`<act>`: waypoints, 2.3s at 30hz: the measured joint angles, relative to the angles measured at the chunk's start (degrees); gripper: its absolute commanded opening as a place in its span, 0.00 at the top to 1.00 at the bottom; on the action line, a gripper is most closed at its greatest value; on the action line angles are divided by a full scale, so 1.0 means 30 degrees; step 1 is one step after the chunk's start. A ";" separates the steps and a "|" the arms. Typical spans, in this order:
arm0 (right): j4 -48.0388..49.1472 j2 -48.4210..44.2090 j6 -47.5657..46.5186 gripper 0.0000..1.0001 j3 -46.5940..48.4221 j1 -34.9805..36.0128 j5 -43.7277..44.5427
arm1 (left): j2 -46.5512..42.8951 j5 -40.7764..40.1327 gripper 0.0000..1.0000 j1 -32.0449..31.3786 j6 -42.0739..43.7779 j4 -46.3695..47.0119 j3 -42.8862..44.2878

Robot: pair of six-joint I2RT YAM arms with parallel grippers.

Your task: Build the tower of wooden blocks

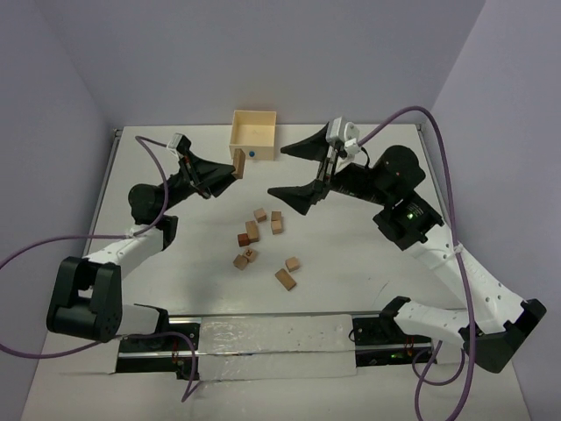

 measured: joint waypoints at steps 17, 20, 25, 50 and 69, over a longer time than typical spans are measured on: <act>0.4225 0.0802 -0.2358 0.00 -0.1799 0.1520 -0.0043 | -0.3039 0.0183 1.00 -0.0576 -0.0204 0.0340 0.0903; 0.4706 0.0949 -0.3279 0.00 -0.2105 0.1763 0.0071 | -0.3057 0.0196 1.00 -0.0649 -0.0224 0.0333 0.0903; 0.5320 0.1522 -0.4360 0.00 -0.2214 0.1997 0.0253 | -0.3057 0.0191 1.00 -0.0792 -0.0226 0.0336 0.0903; 0.6447 0.3308 -0.4442 0.01 -0.1726 0.2481 0.0602 | -0.2739 0.0293 1.00 -0.1566 -0.0268 0.0336 0.0903; 0.6433 0.3387 -0.4581 0.30 -0.1391 0.2632 0.1134 | -0.2599 0.0347 1.00 -0.1710 -0.0270 0.0336 0.0903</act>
